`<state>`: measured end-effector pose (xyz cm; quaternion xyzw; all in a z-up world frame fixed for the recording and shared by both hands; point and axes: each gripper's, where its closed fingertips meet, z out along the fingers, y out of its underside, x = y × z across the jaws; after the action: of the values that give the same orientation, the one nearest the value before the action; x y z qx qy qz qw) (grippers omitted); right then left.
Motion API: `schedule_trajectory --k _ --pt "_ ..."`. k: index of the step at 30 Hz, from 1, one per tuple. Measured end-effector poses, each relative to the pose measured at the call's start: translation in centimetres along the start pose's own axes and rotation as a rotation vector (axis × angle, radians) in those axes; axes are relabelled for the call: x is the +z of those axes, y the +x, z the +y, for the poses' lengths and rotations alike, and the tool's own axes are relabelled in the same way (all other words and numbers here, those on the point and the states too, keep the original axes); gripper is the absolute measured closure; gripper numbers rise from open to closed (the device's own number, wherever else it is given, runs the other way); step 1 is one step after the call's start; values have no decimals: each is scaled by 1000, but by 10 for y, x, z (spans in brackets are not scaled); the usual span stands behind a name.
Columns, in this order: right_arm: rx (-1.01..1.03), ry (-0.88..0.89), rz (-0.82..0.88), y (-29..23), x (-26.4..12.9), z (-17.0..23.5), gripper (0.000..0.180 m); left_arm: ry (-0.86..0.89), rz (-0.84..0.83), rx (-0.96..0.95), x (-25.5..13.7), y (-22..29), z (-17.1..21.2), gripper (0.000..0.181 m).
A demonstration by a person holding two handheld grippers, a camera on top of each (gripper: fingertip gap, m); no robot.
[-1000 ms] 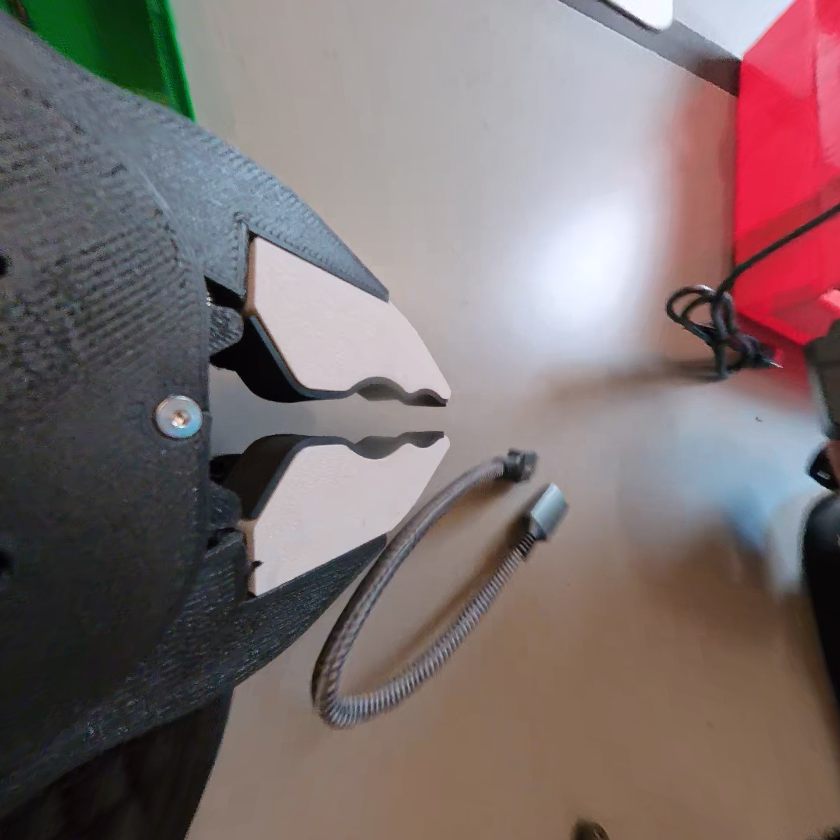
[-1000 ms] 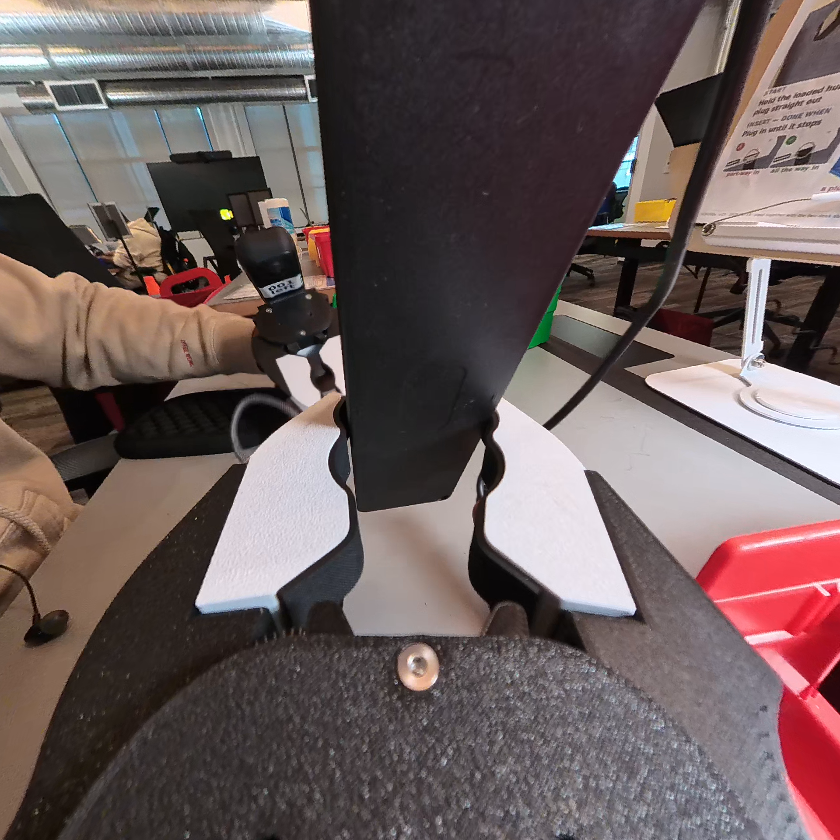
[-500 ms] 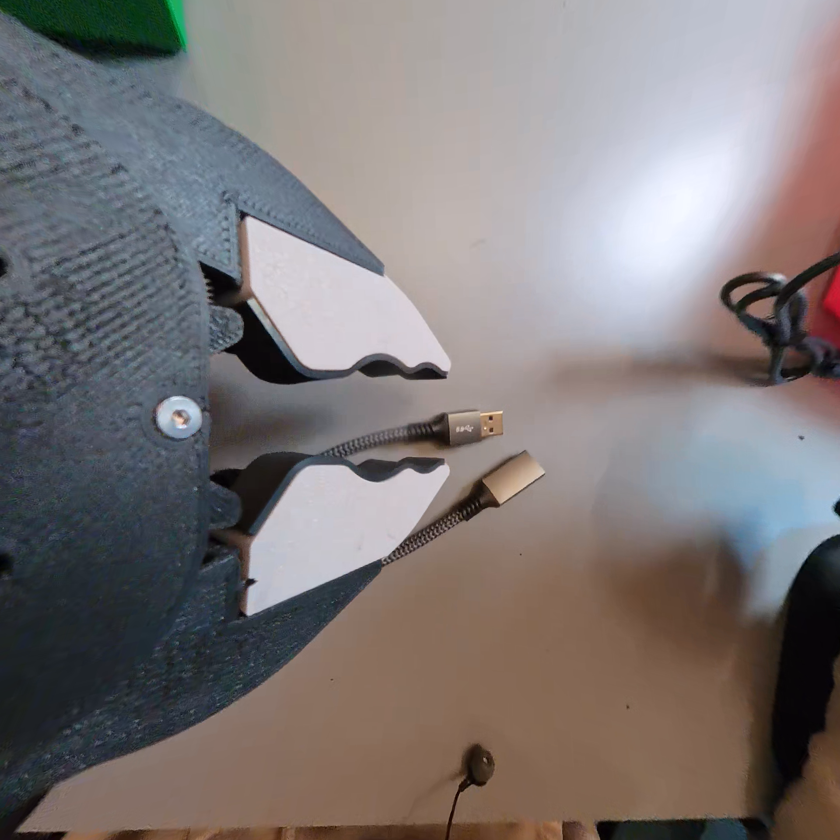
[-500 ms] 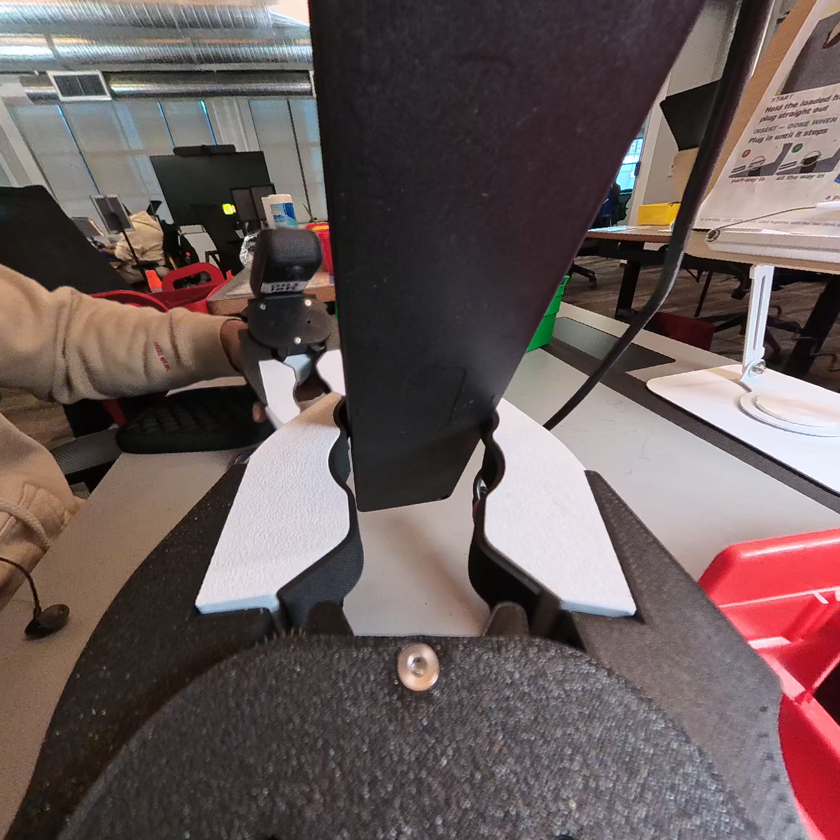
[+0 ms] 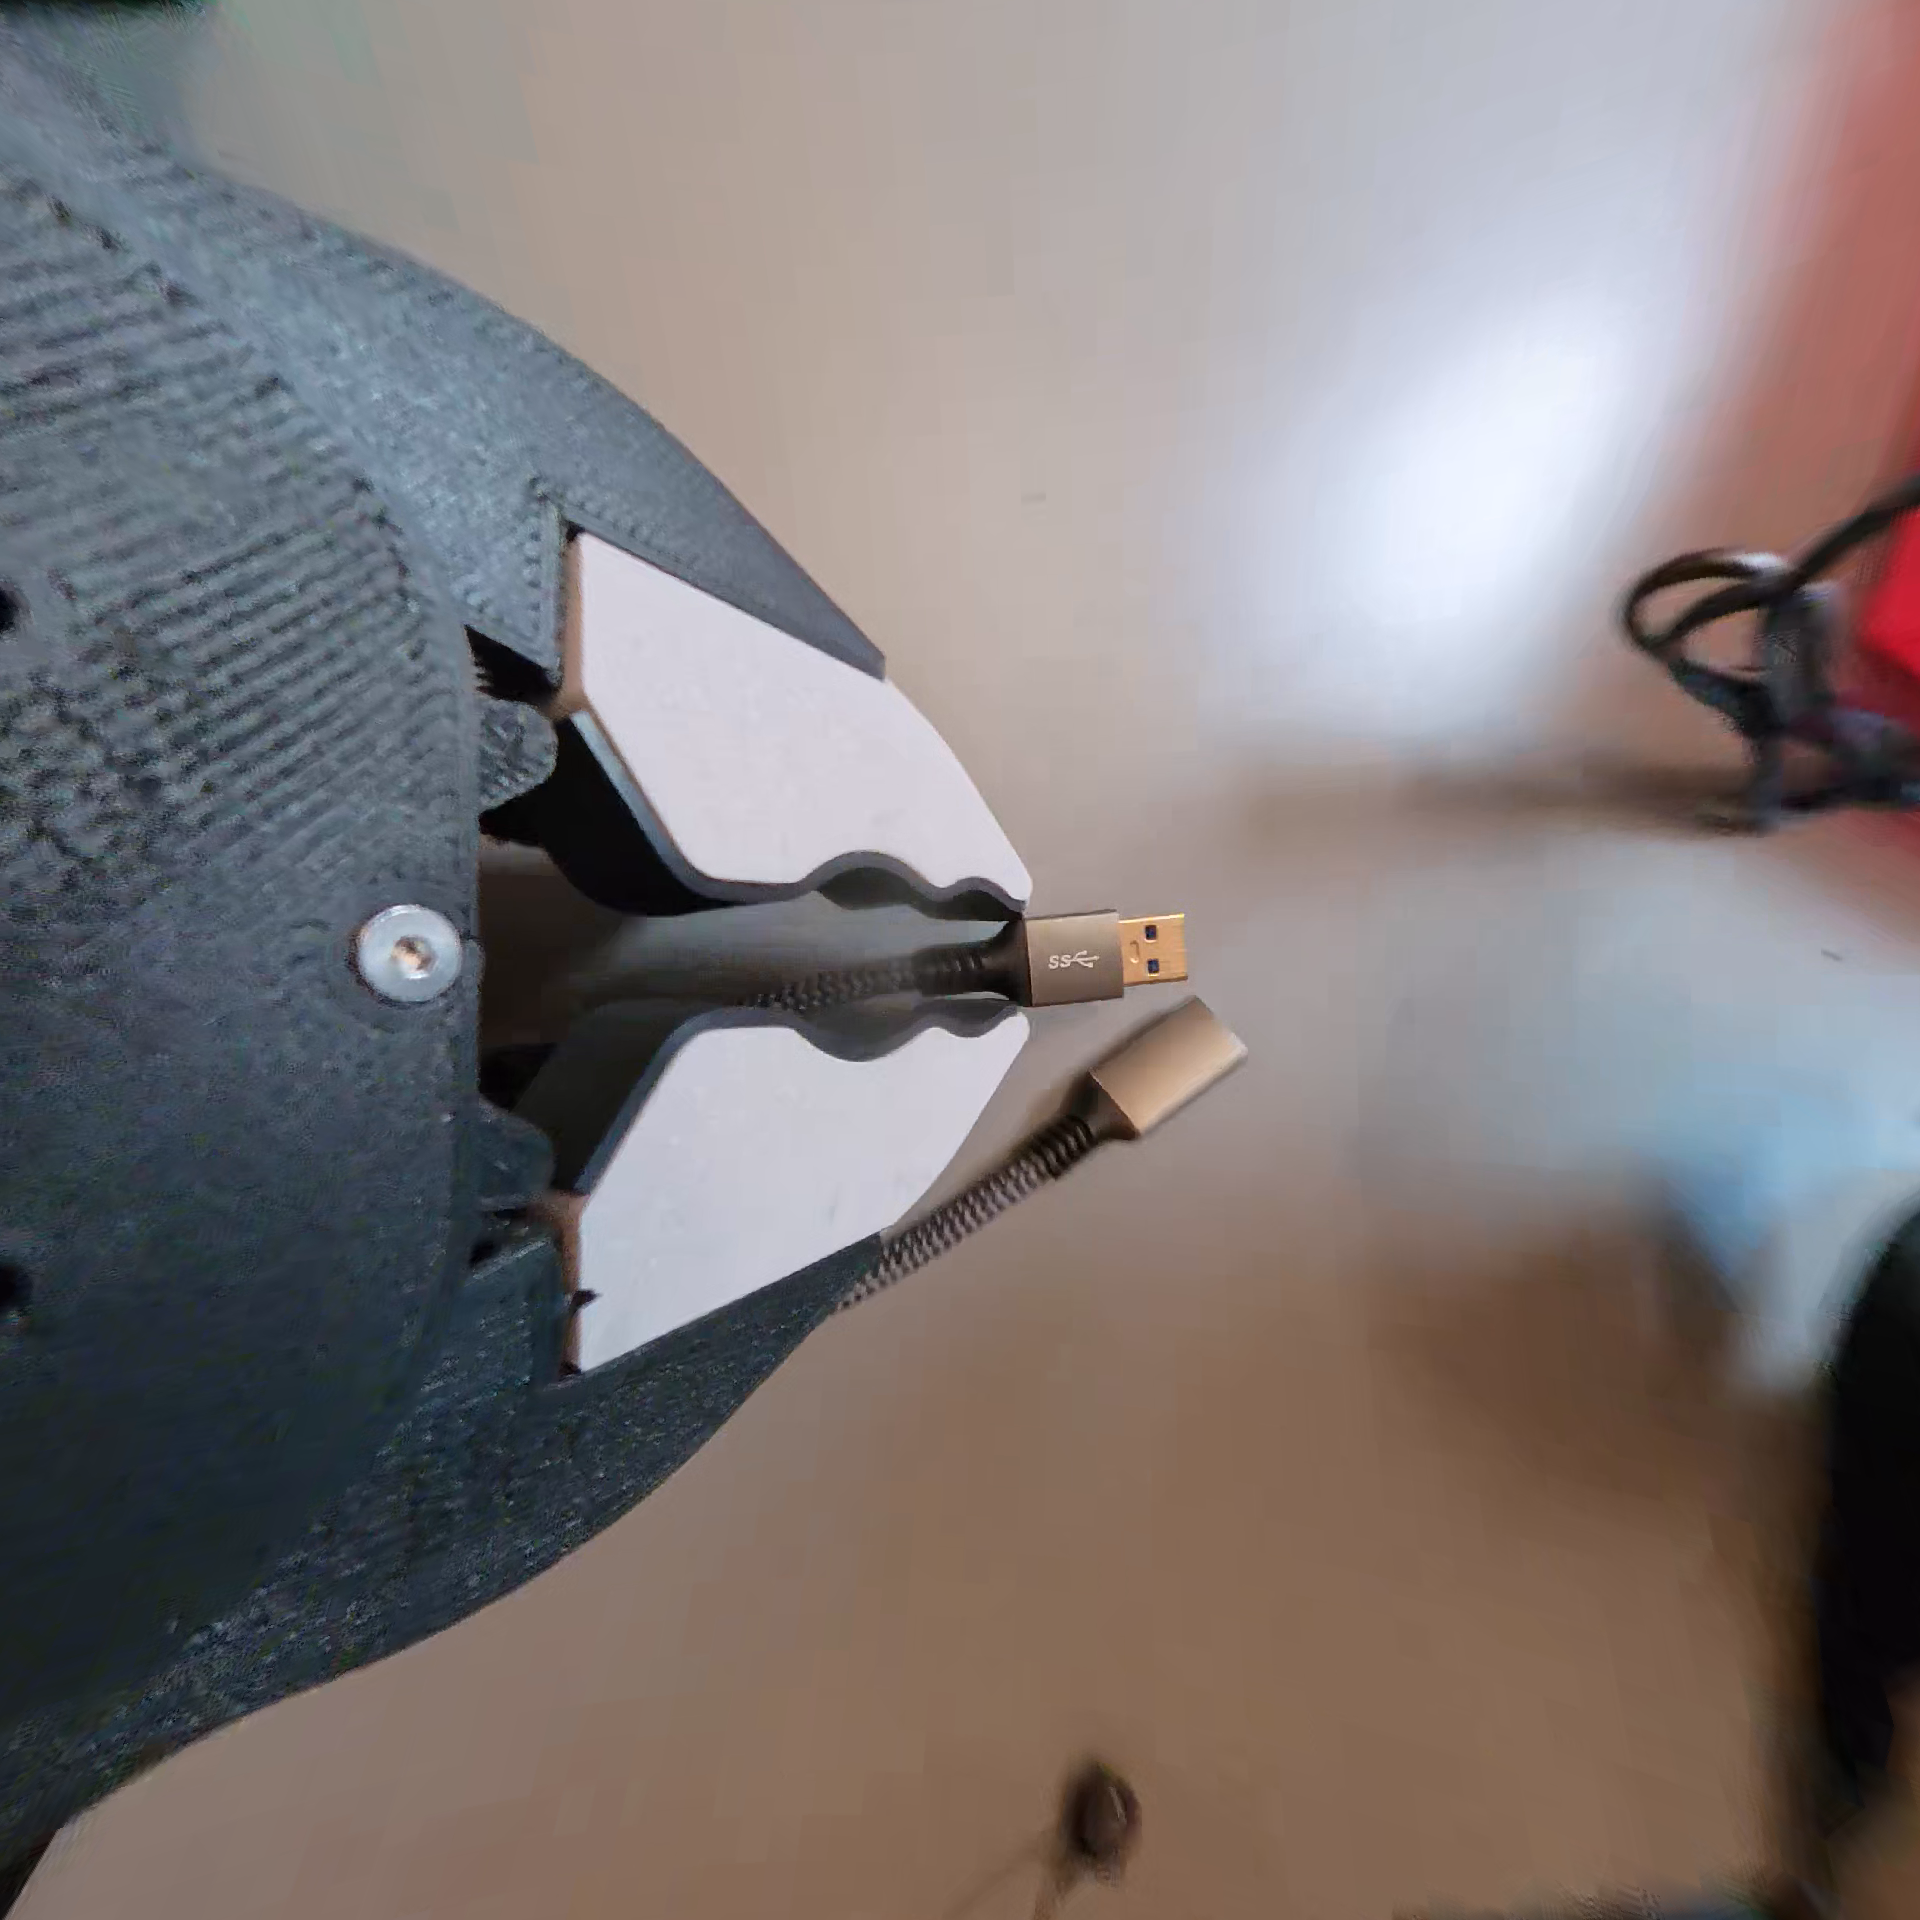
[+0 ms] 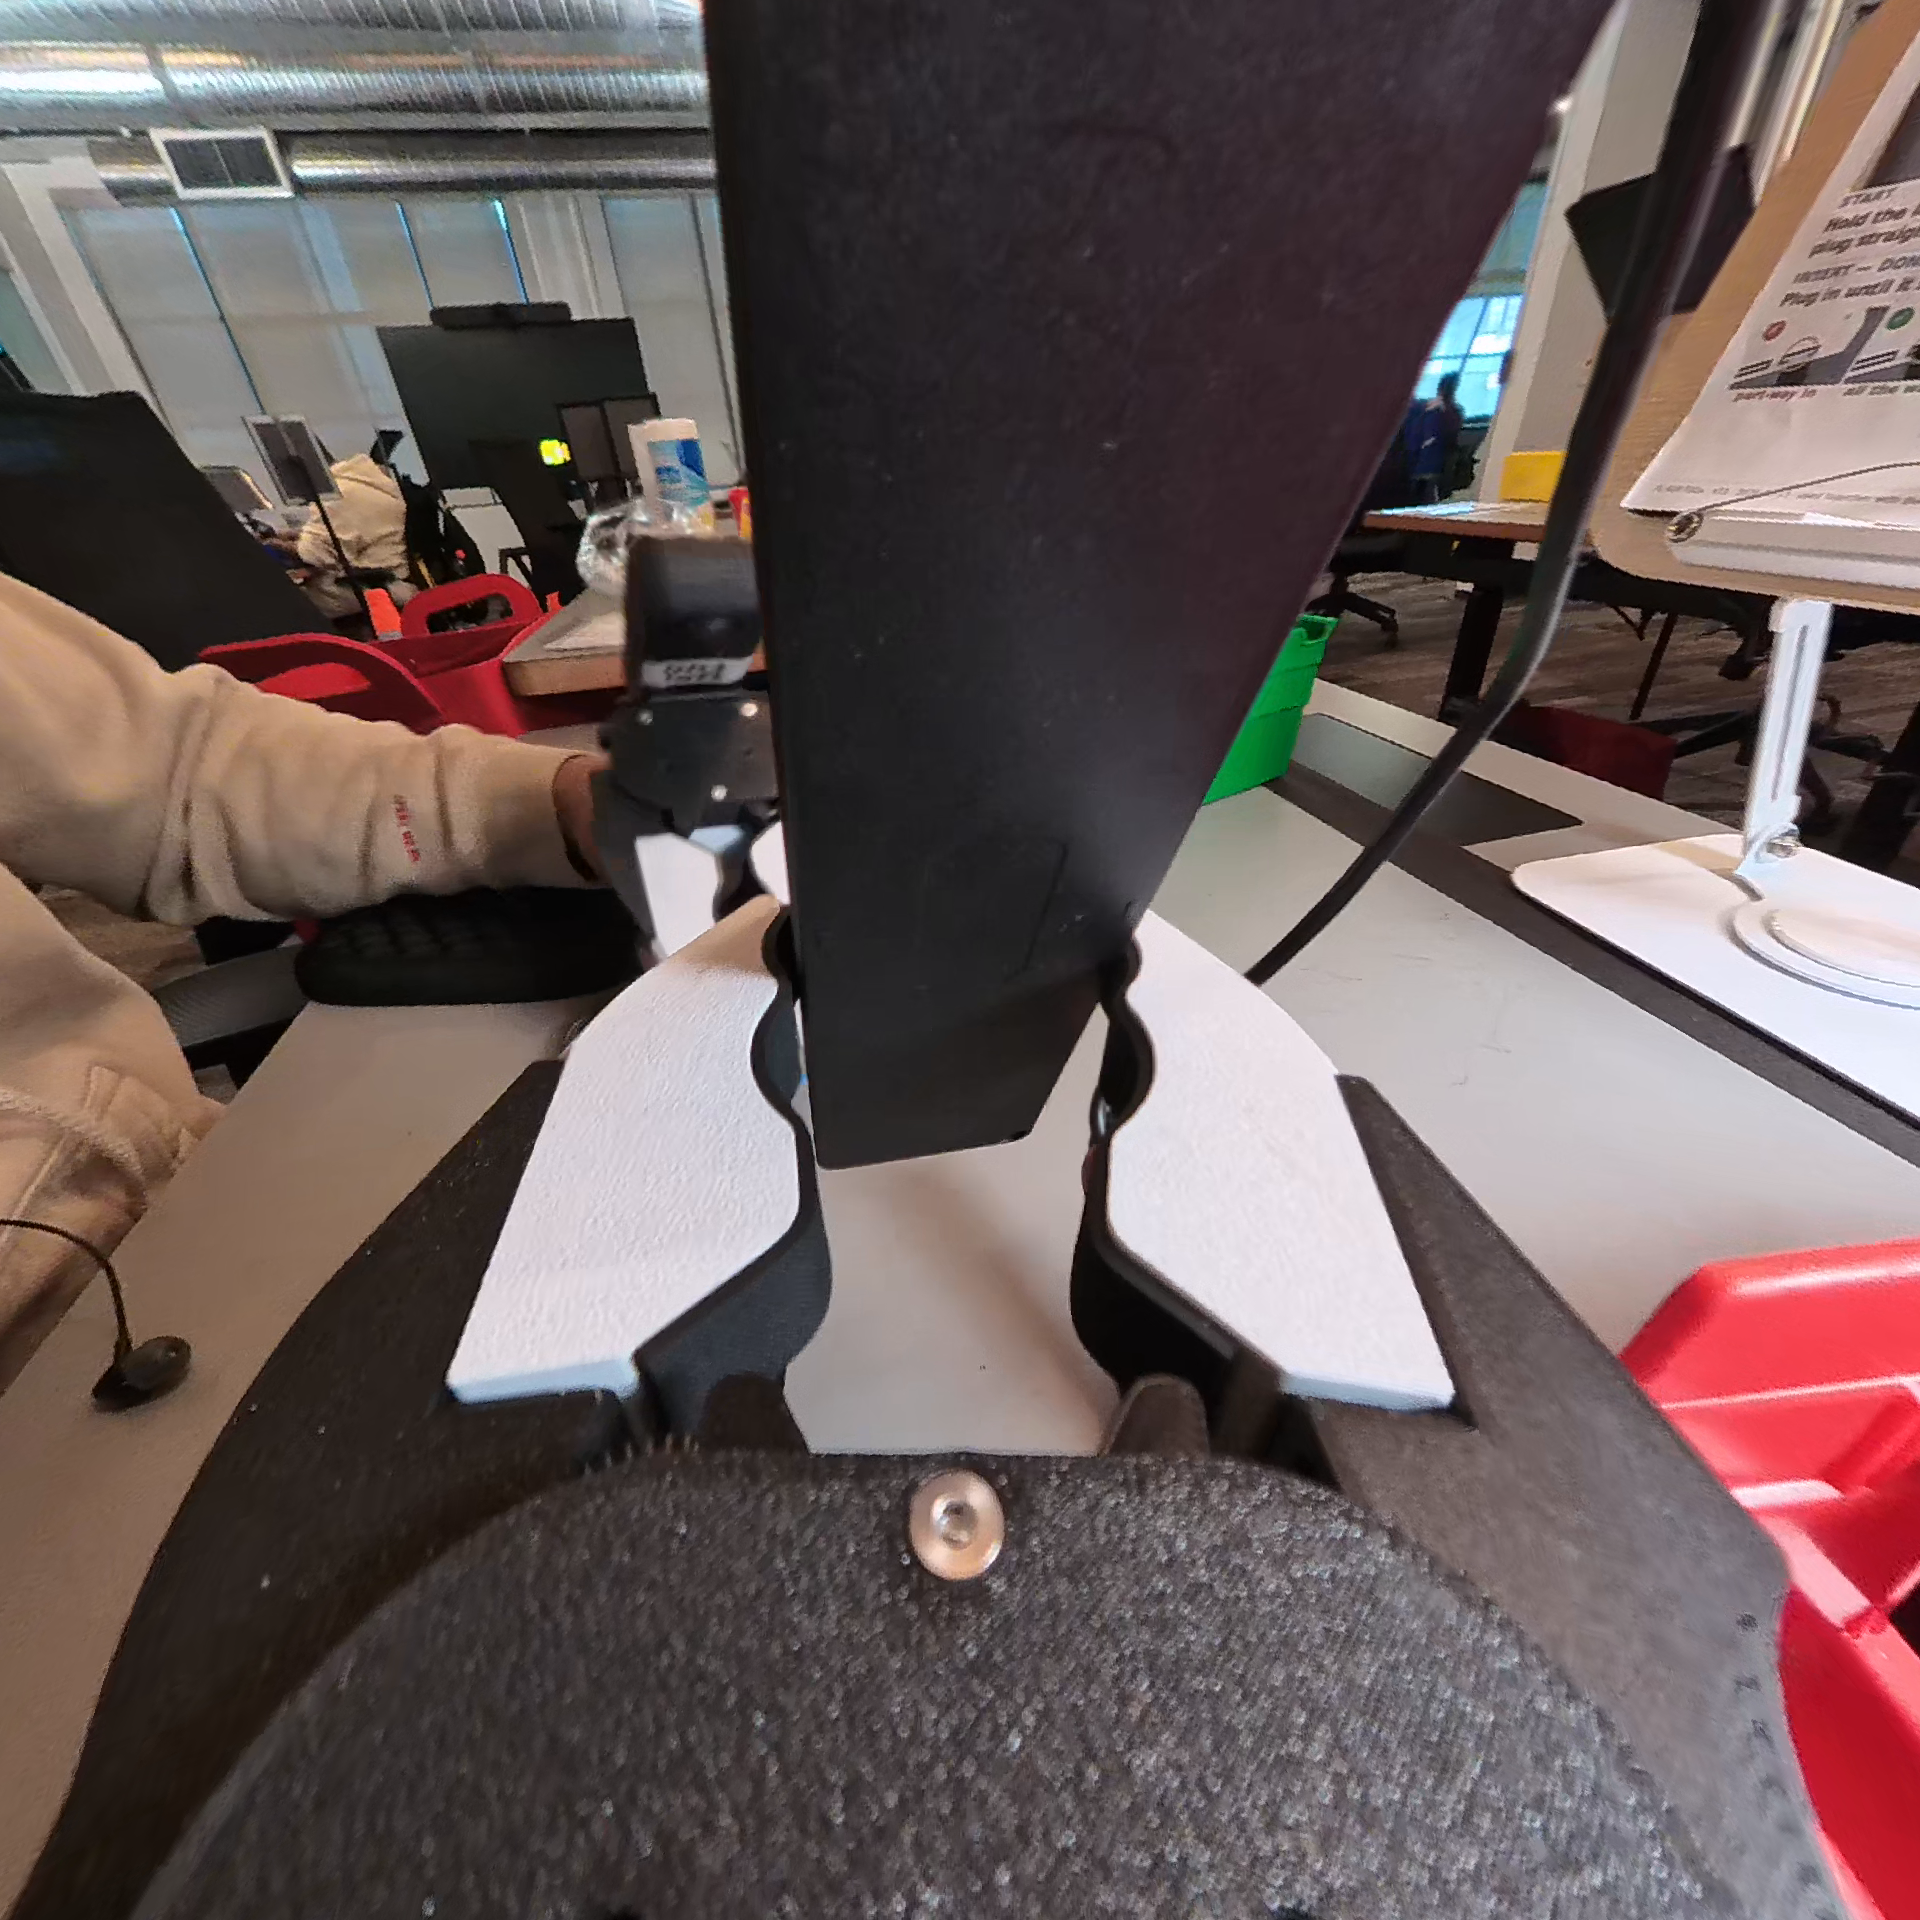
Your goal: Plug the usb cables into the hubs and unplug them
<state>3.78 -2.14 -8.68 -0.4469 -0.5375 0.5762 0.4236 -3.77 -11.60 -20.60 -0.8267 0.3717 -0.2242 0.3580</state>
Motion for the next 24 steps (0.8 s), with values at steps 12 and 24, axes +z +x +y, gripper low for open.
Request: schedule_trajectory --k 12,24 --pt "-30 -75 -174 -31 5 10 124 268 390 -3 -23 32 -89 166" --pt "-13 -155 -193 -31 6 25 124 -82 321 57 -1 17 -124 166"
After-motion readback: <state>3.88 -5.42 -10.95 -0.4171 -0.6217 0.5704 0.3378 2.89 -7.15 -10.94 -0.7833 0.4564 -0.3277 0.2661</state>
